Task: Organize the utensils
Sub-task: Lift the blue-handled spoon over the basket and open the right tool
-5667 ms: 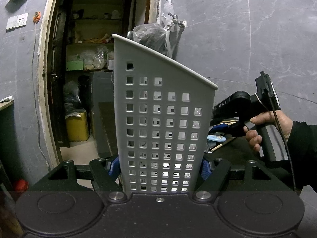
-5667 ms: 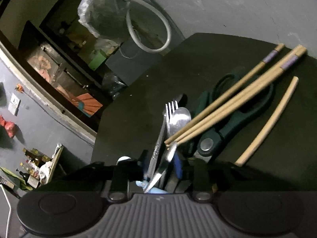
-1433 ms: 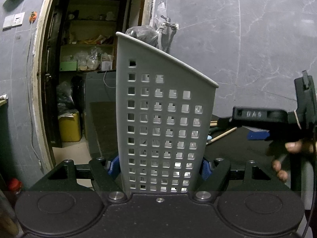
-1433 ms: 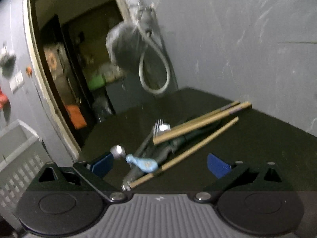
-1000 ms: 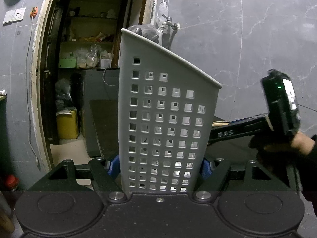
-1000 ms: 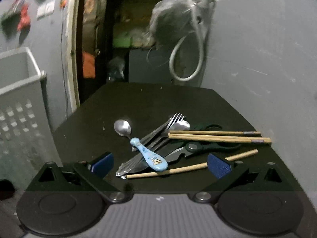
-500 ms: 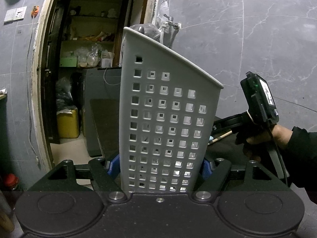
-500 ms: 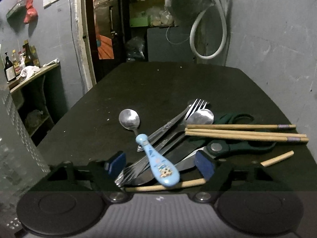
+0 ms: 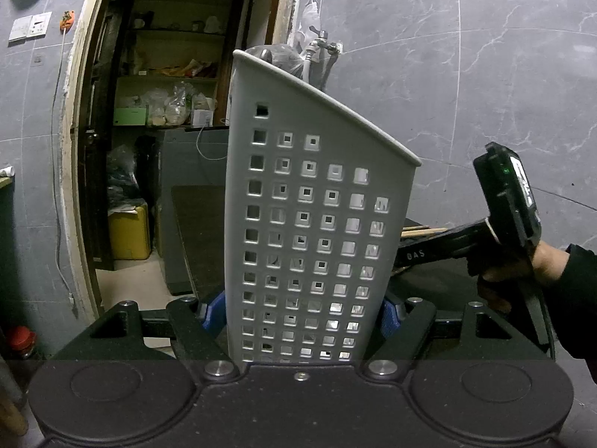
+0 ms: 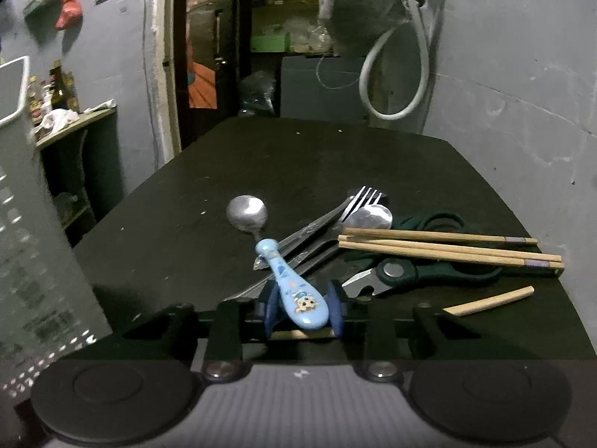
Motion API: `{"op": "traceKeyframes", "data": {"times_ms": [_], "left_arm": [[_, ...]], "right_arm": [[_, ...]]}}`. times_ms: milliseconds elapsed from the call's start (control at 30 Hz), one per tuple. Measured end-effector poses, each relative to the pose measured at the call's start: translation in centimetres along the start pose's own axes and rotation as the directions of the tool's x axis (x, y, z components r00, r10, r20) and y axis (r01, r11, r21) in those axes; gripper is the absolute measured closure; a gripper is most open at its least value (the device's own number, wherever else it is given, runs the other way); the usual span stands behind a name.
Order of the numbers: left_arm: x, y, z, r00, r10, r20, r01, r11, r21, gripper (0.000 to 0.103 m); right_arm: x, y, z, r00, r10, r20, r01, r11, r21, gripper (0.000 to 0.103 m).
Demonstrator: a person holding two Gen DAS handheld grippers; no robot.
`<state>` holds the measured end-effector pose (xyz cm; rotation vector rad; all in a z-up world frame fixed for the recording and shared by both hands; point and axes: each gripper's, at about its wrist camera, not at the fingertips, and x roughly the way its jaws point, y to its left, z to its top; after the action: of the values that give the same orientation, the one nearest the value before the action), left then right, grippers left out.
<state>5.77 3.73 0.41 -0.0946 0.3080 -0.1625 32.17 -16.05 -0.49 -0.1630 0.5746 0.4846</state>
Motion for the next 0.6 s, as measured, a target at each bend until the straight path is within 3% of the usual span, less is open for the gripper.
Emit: {"op": "traceKeyframes", "data": {"times_ms": [167, 600], "left_arm": [[0.0, -0.1, 0.0, 1.0, -0.001, -0.001, 0.001, 1.0, -0.001, 0.026], [0.8, -0.4, 0.1, 1.0, 0.011, -0.014, -0.011, 1.0, 0.001, 0.026]], "right_arm": [[-1.3, 0.1, -0.7, 1.0, -0.008, 0.007, 0.008, 1.0, -0.004, 0.077], [-7.8, 1.0, -4.9, 0.997, 0.019, -0.068, -0.022, 0.998, -0.053, 0.077]]}}
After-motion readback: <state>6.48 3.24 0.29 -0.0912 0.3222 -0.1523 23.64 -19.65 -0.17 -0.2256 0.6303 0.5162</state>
